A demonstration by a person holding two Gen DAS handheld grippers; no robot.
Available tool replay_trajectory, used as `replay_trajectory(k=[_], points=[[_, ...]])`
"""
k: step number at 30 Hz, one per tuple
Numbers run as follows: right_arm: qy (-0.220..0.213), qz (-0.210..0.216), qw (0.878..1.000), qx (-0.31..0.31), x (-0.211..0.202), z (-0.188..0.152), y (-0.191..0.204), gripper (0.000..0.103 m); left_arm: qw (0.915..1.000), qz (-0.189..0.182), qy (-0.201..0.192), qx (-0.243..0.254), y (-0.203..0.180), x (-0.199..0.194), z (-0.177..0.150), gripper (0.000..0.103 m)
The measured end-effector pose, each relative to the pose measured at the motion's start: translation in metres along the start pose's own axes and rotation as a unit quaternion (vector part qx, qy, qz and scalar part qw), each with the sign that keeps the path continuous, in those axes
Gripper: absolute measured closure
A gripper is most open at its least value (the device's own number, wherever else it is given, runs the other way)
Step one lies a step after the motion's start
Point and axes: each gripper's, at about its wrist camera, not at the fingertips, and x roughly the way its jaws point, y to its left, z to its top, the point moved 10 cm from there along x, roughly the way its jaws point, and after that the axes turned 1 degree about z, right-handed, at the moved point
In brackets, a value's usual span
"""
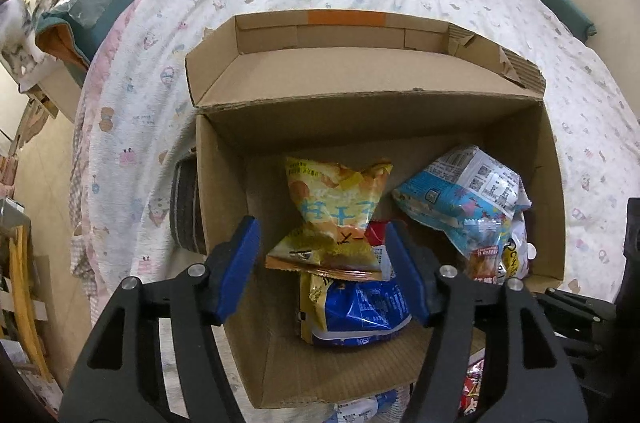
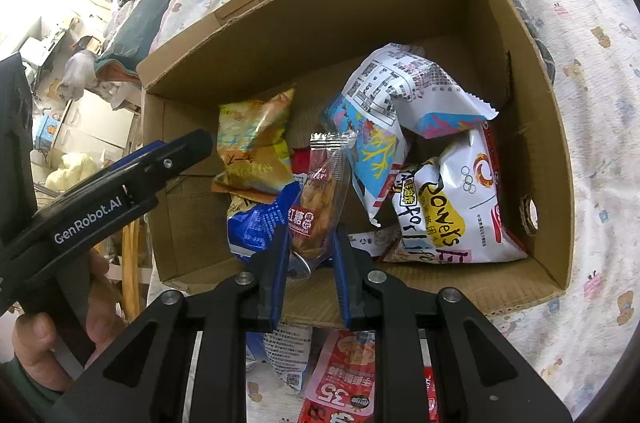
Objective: Organize snacks
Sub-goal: 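Carry both snacks over the box and open both tools to release them inside, then lift both open tools away from the box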
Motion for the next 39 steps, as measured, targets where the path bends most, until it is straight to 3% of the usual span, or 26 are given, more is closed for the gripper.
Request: replay_trajectory(k=[8, 21, 29, 31, 32, 33, 39], points=[[-0.02, 0.01, 1.0, -0.006, -0.01, 0.003, 0.005, 0.077, 1.0, 0.005, -0.005, -0.001, 0.004, -0.004, -0.001, 0.041], [-0.016, 0.019, 1.0, 0.0, -0.02, -0.001, 0.009, 0.077, 0.9998, -0.004, -0.016, -0.009, 0.004, -0.022, -0.005, 0.041], [-0.05, 0.032, 0.998, -0.008, -0.047, -0.007, 0.016, 0.075, 0.9992, 0.0, -0.041, 0.003, 0.002, -0.049, -0.013, 0.041], [-0.061, 0.032, 0.998, -0.01, -0.056, -0.008, 0.016, 0.059, 0.999, 0.002, -0.044, 0.008, 0.001, -0.055, -0.019, 0.041], [-0.067, 0.033, 0.997, -0.009, -0.06, -0.008, 0.016, 0.04, 0.9989, 0.002, -0.045, 0.011, 0.0, -0.056, -0.022, 0.041], [-0.077, 0.036, 0.996, -0.006, -0.066, -0.008, 0.015, 0.028, 0.9989, 0.003, -0.044, 0.015, -0.001, -0.059, -0.027, 0.041], [-0.111, 0.032, 0.993, 0.004, -0.091, -0.008, 0.008, 0.019, 0.9992, -0.007, -0.039, 0.011, -0.001, -0.073, -0.053, 0.041]])
